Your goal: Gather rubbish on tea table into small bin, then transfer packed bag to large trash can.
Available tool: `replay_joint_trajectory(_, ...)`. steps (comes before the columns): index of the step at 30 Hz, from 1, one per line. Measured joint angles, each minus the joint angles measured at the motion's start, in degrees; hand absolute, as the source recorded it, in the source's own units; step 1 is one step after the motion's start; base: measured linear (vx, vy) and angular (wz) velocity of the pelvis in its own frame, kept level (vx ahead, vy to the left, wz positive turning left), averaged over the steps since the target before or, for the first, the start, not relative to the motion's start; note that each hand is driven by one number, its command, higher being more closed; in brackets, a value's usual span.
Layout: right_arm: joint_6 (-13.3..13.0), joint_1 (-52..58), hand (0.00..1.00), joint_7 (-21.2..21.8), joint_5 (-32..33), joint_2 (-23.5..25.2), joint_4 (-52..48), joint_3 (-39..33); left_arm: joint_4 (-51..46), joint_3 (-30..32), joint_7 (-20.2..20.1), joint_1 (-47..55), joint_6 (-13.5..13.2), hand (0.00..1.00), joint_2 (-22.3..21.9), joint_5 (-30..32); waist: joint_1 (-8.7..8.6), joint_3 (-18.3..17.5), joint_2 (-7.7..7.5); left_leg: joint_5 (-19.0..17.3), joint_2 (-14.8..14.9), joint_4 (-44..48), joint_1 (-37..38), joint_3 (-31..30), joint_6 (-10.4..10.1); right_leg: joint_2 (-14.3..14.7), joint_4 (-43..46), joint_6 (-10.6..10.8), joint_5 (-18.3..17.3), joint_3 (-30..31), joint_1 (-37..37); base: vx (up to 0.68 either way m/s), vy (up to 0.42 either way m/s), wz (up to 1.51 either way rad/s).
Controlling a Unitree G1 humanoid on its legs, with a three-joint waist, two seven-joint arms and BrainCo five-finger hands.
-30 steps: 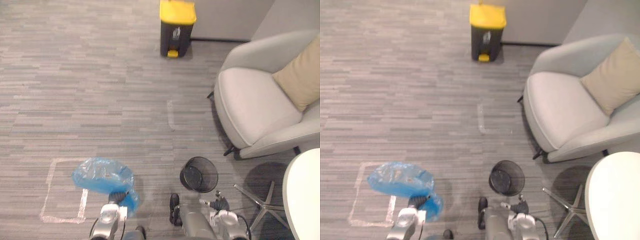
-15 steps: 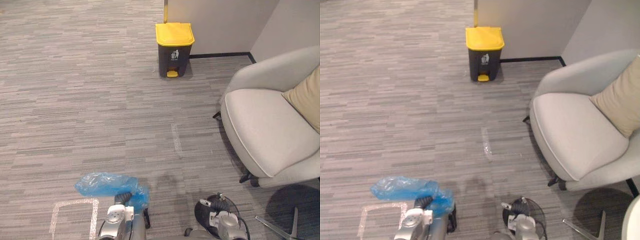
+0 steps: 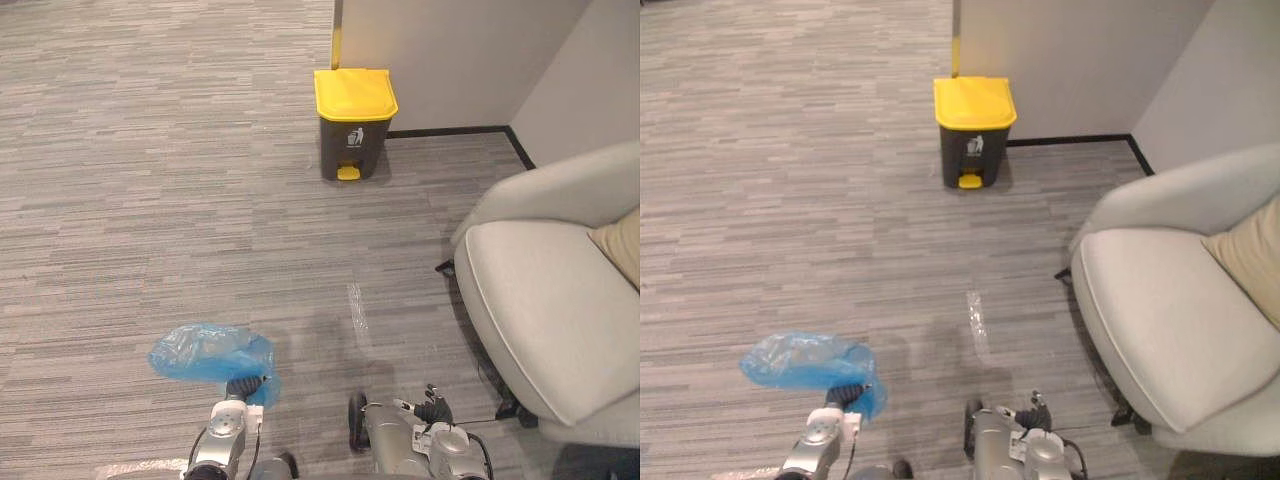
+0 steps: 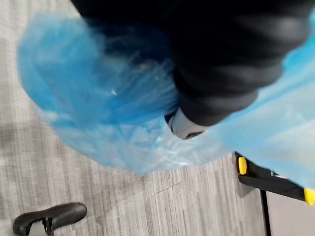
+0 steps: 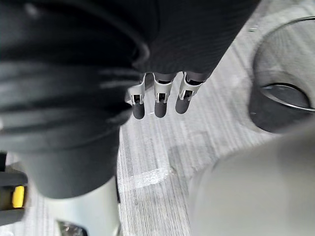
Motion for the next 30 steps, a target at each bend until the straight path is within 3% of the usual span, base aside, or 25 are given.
replay_joint_trajectory(1, 0.02, 0.11, 0.0, 0.0, 0.01, 0.01, 0.04, -0.62, 0.94, -0.04, -0.01, -0.18, 0.03, 1.0, -0.41, 0.34, -0.81, -0.01, 0.1, 0.8, 0.63, 0.83, 0.85, -0.88, -1.07, 0.11, 1.6, -0.92, -2.46, -0.94, 0.82, 0.33, -0.145, 0.18)
replay_joint_trajectory(4, 0.06, 1.15, 0.0, 0.01, 0.04, 0.02, -0.24, -0.78, 0.72, 0.35, -0.2, -0.35, 0.0, 1.0, -1.56, 0.41, -1.04, -0.02, 0.19, 1.46, 2.53, 11.78, -1.72, -1.18, -2.29, 0.91, -1.03, -1.7, -4.14, -2.29, 6.01, 0.38, -0.14, 0.23)
replay_joint_trajectory(5, 0.16, 1.75, 0.0, 0.0, 0.09, 0.08, -1.33, 0.23, 0.49, 0.78, -0.24, -0.02, 0.0, 1.0, -2.68, 0.38, -0.9, 0.18, 0.33, 2.65, 4.52, 26.75, -7.43, -0.83, -4.23, 1.06, -3.88, -2.17, -4.9, -2.21, 10.34, 0.4, -0.075, 0.11)
replay_joint_trajectory(6, 0.32, 2.43, 0.0, 0.07, 0.1, 0.12, -2.35, 0.9, -0.98, 1.18, -0.32, 0.75, 0.02, 1.0, -3.76, 0.37, -0.41, 0.21, 0.62, 1.18, 7.29, 39.85, -12.62, 0.56, -3.52, 1.57, -5.73, -3.21, -5.76, -2.13, 13.88, 0.37, -0.041, 0.0)
replay_joint_trajectory(8, 0.35, 2.81, 0.0, 0.05, 0.13, 0.34, -3.31, 1.21, -2.46, 1.76, -0.35, 2.2, 0.07, 1.0, -4.56, 0.35, 1.34, 0.16, 0.42, -1.91, 9.17, 44.76, -17.96, 3.5, -1.43, 1.5, -7.01, -3.41, -6.81, -1.06, 17.74, 0.27, 0.042, -0.31)
replay_joint_trajectory(10, 0.38, 2.57, 0.0, 0.05, 0.13, 1.03, -3.38, 0.73, -2.83, 2.2, -0.36, 2.72, 0.09, 1.0, -5.01, 0.32, 2.63, -0.01, 0.1, -2.86, 9.06, 38.4, -21.88, 5.05, -0.3, 1.11, -8.9, -3.12, -6.94, 0.7, 20.15, 0.28, 0.091, -0.43)
replay_joint_trajectory(12, 0.38, 1.47, 0.0, -0.13, 0.14, 1.92, -3.54, -0.8, -2.81, 2.54, -0.34, 2.59, 0.16, 1.0, -4.95, 0.31, 2.75, 0.13, -0.53, -1.03, 5.62, 23.56, -25.72, 3.66, 0.02, -1.49, -9.97, -0.63, -8.17, 1.79, 22.09, 0.29, 0.172, -0.19)
replay_joint_trajectory(13, 0.38, 1.51, 0.0, -0.16, 0.14, 1.87, -3.48, -0.85, -2.81, 2.5, -0.34, 2.61, 0.16, 1.0, -5.0, 0.3, 2.77, 0.21, -0.76, -0.07, 4.91, 20.72, -25.87, 3.33, -0.21, -1.97, -10.12, -0.11, -8.47, 1.98, 22.42, 0.35, 0.288, -0.14)
replay_joint_trajectory(14, 0.41, 1.7, 0.0, -0.18, 0.14, 1.09, -2.73, -1.13, -2.63, 2.09, -0.35, 3.05, 0.15, 1.0, -5.18, 0.28, 2.85, -0.25, -0.26, 4.44, 3.03, 10.73, -25.78, 1.23, -1.15, -2.74, -11.18, 1.98, -9.67, 2.8, 23.21, 0.4, 0.372, -0.38)
replay_joint_trajectory(15, 0.6, 1.55, 0.0, -0.17, 0.13, 0.33, -1.46, -1.03, -1.82, 2.1, -0.31, 3.4, 0.16, 1.0, -4.99, 0.26, 3.4, -0.9, 0.76, 10.72, 2.83, 8.87, -25.07, 0.12, -1.36, -2.85, -11.06, 3.87, -11.0, 4.48, 24.05, 0.51, 0.454, -0.53)
replay_joint_trajectory(16, 0.86, 1.67, 0.0, -0.12, 0.1, 0.91, -0.34, -0.98, -0.84, 2.02, -0.31, 3.4, 0.2, 1.0, -4.36, 0.27, 3.83, -1.54, -0.84, 10.9, 0.81, 9.35, -24.42, 1.12, 0.49, -4.7, -11.3, 5.2, -11.92, 6.02, 24.81, 0.42, 0.323, -0.44)
replay_joint_trajectory(18, 1.07, 2.74, 0.0, -0.03, 0.07, 1.59, -0.12, -1.15, -0.23, 1.66, -0.31, 3.04, 0.21, 1.0, -2.97, 0.27, 3.78, -2.57, -3.13, 7.68, -2.22, 10.08, -24.22, 2.99, 1.83, -8.24, -9.06, 6.4, -12.57, 7.28, 24.12, 0.39, 0.232, -0.21)
replay_joint_trajectory(21, 1.17, 2.71, 0.0, 0.01, 0.06, 1.68, 0.11, -1.25, -0.18, 1.52, -0.33, 2.99, 0.29, 1.0, -2.48, 0.27, 3.85, -2.36, -2.91, 5.62, -3.25, 9.83, -21.55, 4.98, 2.92, -9.39, 2.01, 7.96, -11.68, 9.44, 19.72, 0.35, 0.208, -0.27)
replay_joint_trajectory(22, 1.17, 2.66, 0.0, 0.06, 0.04, 2.26, 0.1, -1.24, 0.15, 1.34, -0.29, 3.23, 0.48, 1.0, -2.1, 0.27, 3.88, -2.12, -2.65, 4.59, -3.54, 9.76, -18.24, 6.14, 4.21, -9.58, 13.13, 9.99, -10.38, 11.05, 15.99, 0.4, 0.165, -0.3)
replay_joint_trajectory(23, 1.16, 2.7, 0.0, 0.21, 0.04, 2.57, 0.11, -1.11, 0.8, -0.1, -0.22, 2.9, 0.86, 1.0, -0.95, 0.27, 3.45, -1.89, -2.32, 3.18, -3.77, 9.19, -14.99, 6.48, 4.83, -9.07, 23.34, 10.2, -11.66, 10.7, 12.46, 0.47, 0.183, -0.2)
replay_joint_trajectory(25, 1.11, 2.08, 0.0, 0.24, 0.04, 2.01, 0.04, -0.95, 0.84, -0.15, 0.06, 2.09, 1.08, 1.0, -0.29, 0.26, 3.29, -1.51, -1.74, 2.57, -3.81, 6.89, -10.97, 6.82, 4.89, -7.94, 28.43, 8.04, -13.75, 7.86, 8.06, 0.35, 0.062, -0.09)
replay_joint_trajectory(26, 1.08, 1.17, 0.0, 0.21, 0.04, 1.84, 0.04, -0.52, 0.87, 0.04, 0.11, 1.79, 1.09, 1.0, -0.05, 0.25, 3.09, -1.22, -1.29, 2.56, -3.5, 4.61, -8.51, 7.09, 4.89, -7.0, 27.45, 6.22, -14.77, 5.05, 5.46, 0.33, 0.02, -0.11)
replay_joint_trajectory(30, 0.99, -0.38, 0.0, 0.24, 0.0, 1.7, -0.08, -0.19, 0.96, 0.45, 0.18, 1.18, 1.13, 1.0, 0.24, 0.25, 1.93, -0.34, -0.32, 1.68, -1.83, 0.94, -3.85, 7.11, 3.41, -3.63, 15.04, 4.09, -13.53, -0.29, -0.24, 0.37, -0.078, 0.02)
